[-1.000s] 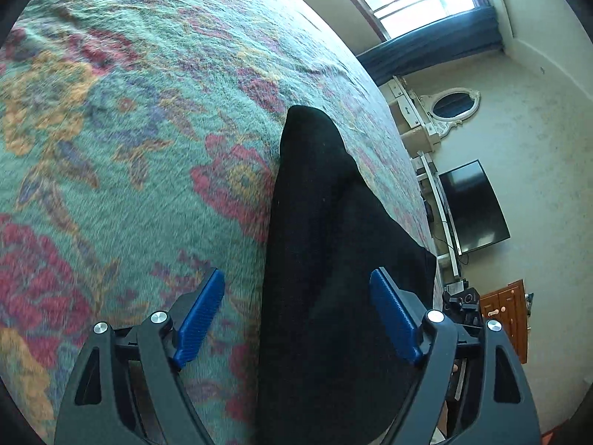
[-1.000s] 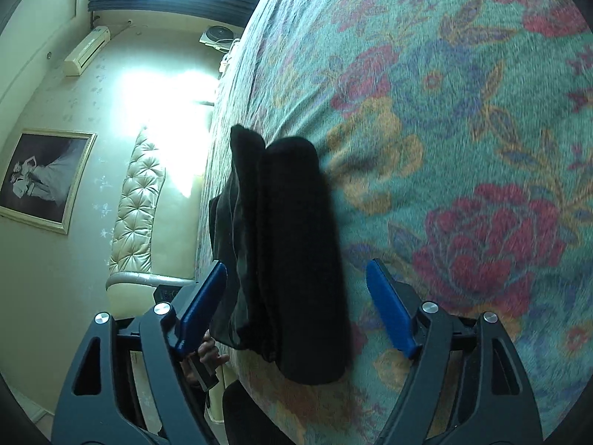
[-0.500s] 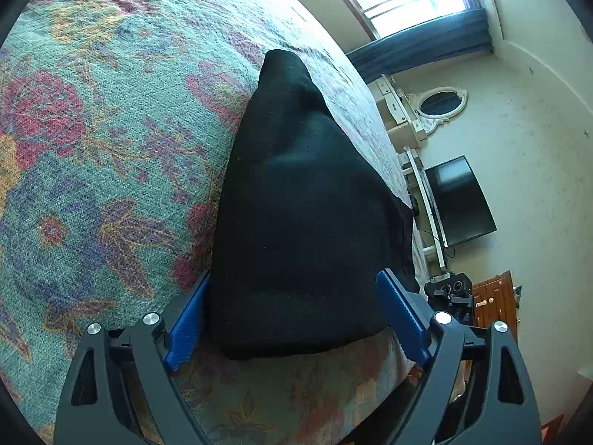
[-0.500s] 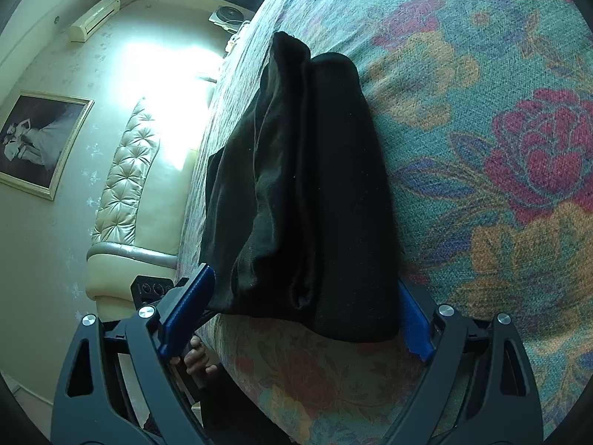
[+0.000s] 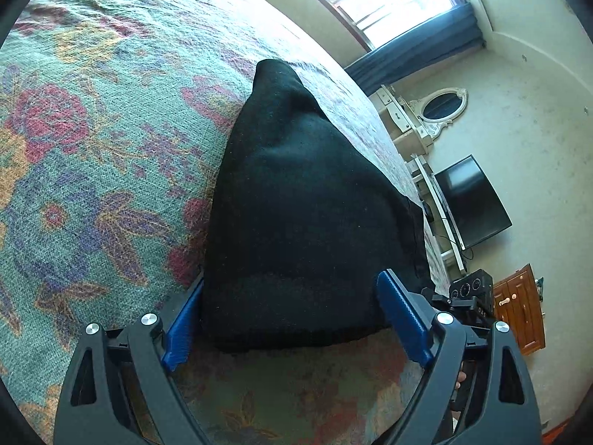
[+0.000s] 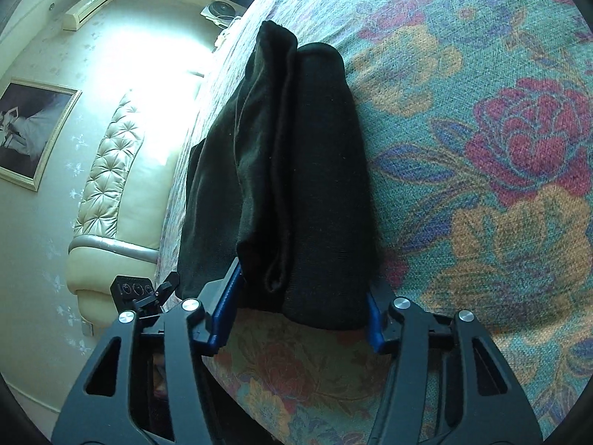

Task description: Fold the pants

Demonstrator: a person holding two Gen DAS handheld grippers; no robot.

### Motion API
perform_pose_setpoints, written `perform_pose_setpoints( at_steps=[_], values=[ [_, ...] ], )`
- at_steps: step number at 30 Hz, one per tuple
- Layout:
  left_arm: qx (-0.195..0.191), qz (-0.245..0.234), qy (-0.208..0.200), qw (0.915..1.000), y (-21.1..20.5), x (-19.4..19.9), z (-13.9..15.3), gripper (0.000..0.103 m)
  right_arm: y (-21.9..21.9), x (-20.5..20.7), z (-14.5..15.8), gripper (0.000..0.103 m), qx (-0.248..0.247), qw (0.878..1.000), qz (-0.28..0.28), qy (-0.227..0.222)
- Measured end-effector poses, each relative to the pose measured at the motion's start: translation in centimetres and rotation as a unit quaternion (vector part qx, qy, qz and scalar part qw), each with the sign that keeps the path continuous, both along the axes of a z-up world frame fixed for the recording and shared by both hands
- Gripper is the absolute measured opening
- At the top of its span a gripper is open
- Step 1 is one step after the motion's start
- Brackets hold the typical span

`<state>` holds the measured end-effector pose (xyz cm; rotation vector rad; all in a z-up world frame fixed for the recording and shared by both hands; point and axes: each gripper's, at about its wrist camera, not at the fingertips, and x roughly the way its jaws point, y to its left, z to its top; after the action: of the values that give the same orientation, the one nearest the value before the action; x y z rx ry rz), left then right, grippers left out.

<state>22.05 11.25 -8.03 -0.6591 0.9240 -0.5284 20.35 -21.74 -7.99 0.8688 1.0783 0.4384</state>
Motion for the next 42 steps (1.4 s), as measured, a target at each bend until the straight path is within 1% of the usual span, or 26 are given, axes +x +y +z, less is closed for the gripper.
perform_pose_setpoints(
  at_steps=[2, 3, 5, 9, 12, 14, 16, 20, 22, 23, 25, 26, 27, 29, 31, 32, 33, 34, 35, 36, 37, 38, 39, 40, 41, 42],
  values=[
    [0.006, 0.006, 0.004, 1.0, 0.4, -0.3, 0.0, 0.073, -0.2, 0.0, -0.2, 0.048, 0.006, 1.0, -0.002, 0.0],
    [0.005, 0.01, 0.004, 0.9999, 0.6, -0.3, 0.0, 0.071, -0.4, -0.1, -0.3, 0.046, 0.011, 1.0, -0.005, 0.0],
    [0.004, 0.019, 0.007, 0.9998, 0.9, -0.4, -0.2, 0.064, -0.7, -0.3, -0.4, 0.044, 0.023, 1.0, -0.009, 0.0],
    [0.009, 0.028, 0.01, 0.9995, 1.0, -0.6, 0.1, 0.058, -1.6, -0.5, -0.6, 0.038, 0.047, 0.999, -0.017, -0.002],
    [0.013, 0.035, 0.013, 0.9992, 0.8, -1.0, 0.4, 0.055, -2.1, -0.6, -0.4, 0.033, 0.047, 0.999, -0.019, -0.011],
    [0.021, 0.038, 0.012, 0.999, 0.6, -1.1, 0.6, 0.052, -2.6, -0.7, -0.6, 0.032, 0.062, 0.998, -0.022, -0.01],
    [0.031, 0.039, 0.009, 0.9987, 0.4, -1.3, 0.8, 0.051, -2.8, -0.8, -0.7, 0.031, 0.06, 0.998, -0.02, -0.009],
    [0.031, 0.04, 0.009, 0.9987, 0.4, -1.3, 0.7, 0.049, -3.0, -0.9, -0.8, 0.031, 0.065, 0.998, -0.021, -0.011],
    [0.028, 0.041, 0.01, 0.9987, 0.5, -1.3, 0.6, 0.048, -3.0, -0.8, -0.9, 0.038, 0.063, 0.998, -0.026, -0.009],
    [0.027, 0.041, 0.011, 0.9987, 0.5, -1.2, 0.6, 0.048, -3.4, -0.9, -1.3, 0.046, 0.066, 0.997, -0.03, 0.001],
    [0.019, 0.043, 0.015, 0.9988, 0.7, -1.3, 0.4, 0.049, -4.2, -1.4, -2.0, 0.052, 0.086, 0.995, -0.046, 0.011],
    [0.013, 0.044, 0.02, 0.9988, 0.8, -1.2, 0.2, 0.051, -4.6, -1.7, -2.1, 0.057, 0.095, 0.994, -0.059, 0.016],
    [0.006, 0.042, 0.025, 0.9988, 0.9, -1.1, 0.1, 0.052, -5.1, -2.0, -2.2, 0.064, 0.106, 0.992, -0.068, 0.017],
    [-0.028, 0.038, 0.035, 0.9983, 1.7, -1.0, -0.4, 0.058, -5.4, -2.3, -2.3, 0.07, 0.127, 0.989, -0.067, 0.021],
    [-0.07, 0.037, 0.045, 0.9959, 2.7, -1.0, -0.9, 0.06, -5.1, -2.0, -2.3, 0.074, 0.119, 0.991, -0.055, 0.024],
    [-0.089, 0.034, 0.048, 0.9943, 3.2, -0.9, -1.2, 0.061, -4.7, -1.7, -2.2, 0.079, 0.109, 0.993, -0.047, 0.025],
    [-0.098, 0.031, 0.05, 0.9934, 3.3, -0.8, -1.4, 0.062, -4.1, -1.4, -2.1, 0.084, 0.102, 0.994, -0.038, 0.024],
    [-0.101, 0.029, 0.052, 0.9931, 3.3, -0.7, -1.4, 0.063, -3.6, -1.0, -1.9, 0.086, 0.101, 0.994, -0.031, 0.022],
    [-0.099, 0.028, 0.052, 0.9933, 3.1, -0.6, -1.4, 0.068, -3.1, -0.6, -1.9, 0.09, 0.1, 0.994, -0.026, 0.02],
    [-0.098, 0.025, 0.048, 0.9937, 2.7, -0.5, -1.2, 0.072, -2.5, -0.1, -1.8, 0.09, 0.092, 0.995, -0.019, 0.019],
    [-0.094, 0.02, 0.043, 0.9944, 2.2, -0.3, -0.9, 0.079, -2.0, 0.4, -1.6, 0.09, 0.083, 0.996, -0.014, 0.017],
    [-0.084, 0.017, 0.039, 0.9955, 1.7, 0.0, -0.7, 0.081, -1.7, 0.6, -1.5, 0.086, 0.076, 0.997, -0.017, 0.014],
    [-0.072, 0.015, 0.037, 0.9967, 1.1, 0.3, -0.6, 0.081, -1.5, 0.7, -1.5, 0.058, 0.067, 0.997, -0.021, 0.015],
    [-0.062, 0.013, 0.034, 0.9974, 0.8, 0.6, -0.6, 0.081, -1.4, 0.8, -1.8, 0.04, 0.063, 0.998, -0.02, 0.02],
    [-0.061, 0.016, 0.03, 0.9976, 0.7, 0.8, -0.6, 0.081, -1.4, 0.7, -2.5, 0.037, 0.08, 0.996, -0.021, 0.026],
    [-0.063, 0.023, 0.028, 0.9974, 0.9, 0.8, -0.8, 0.078, -1.7, 0.5, -3.0, 0.035, 0.092, 0.995, -0.027, 0.027]
  ],
)
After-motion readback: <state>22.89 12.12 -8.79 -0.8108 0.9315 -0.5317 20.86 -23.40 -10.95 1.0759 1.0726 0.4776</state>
